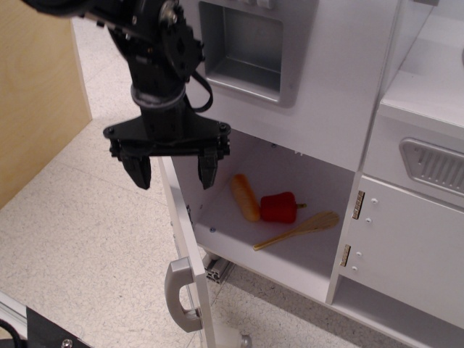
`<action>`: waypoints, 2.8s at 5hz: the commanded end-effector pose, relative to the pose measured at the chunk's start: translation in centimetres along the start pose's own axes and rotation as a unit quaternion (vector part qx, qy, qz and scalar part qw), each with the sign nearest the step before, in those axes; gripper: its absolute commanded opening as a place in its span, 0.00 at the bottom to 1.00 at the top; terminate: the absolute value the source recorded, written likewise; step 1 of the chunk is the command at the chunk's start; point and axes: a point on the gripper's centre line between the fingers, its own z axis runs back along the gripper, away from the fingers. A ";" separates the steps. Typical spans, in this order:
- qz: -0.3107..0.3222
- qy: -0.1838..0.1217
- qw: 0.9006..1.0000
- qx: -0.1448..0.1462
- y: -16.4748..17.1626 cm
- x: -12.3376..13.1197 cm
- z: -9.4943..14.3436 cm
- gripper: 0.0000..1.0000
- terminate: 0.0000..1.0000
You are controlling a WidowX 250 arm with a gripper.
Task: Close low fridge
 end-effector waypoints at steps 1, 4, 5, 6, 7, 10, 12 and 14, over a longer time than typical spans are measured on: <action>0.003 -0.033 0.999 0.010 4.1 0.9 0.8 1.00 0.00; -0.037 -0.022 0.998 0.053 4.4 -0.3 -4.9 1.00 0.00; -0.035 -0.007 0.998 0.043 3.4 -0.4 -5.7 1.00 0.00; -0.048 -0.001 0.998 0.027 1.3 -0.6 -6.2 1.00 0.00; -0.044 0.006 0.999 0.010 -1.0 -0.7 -6.5 1.00 0.00; -0.035 -0.022 0.999 -0.022 -6.1 0.5 -8.8 1.00 0.00; -0.012 -0.051 0.998 -0.021 -8.1 2.8 -9.5 1.00 0.00; -0.004 -0.069 0.998 -0.010 -8.3 3.7 -9.5 1.00 0.00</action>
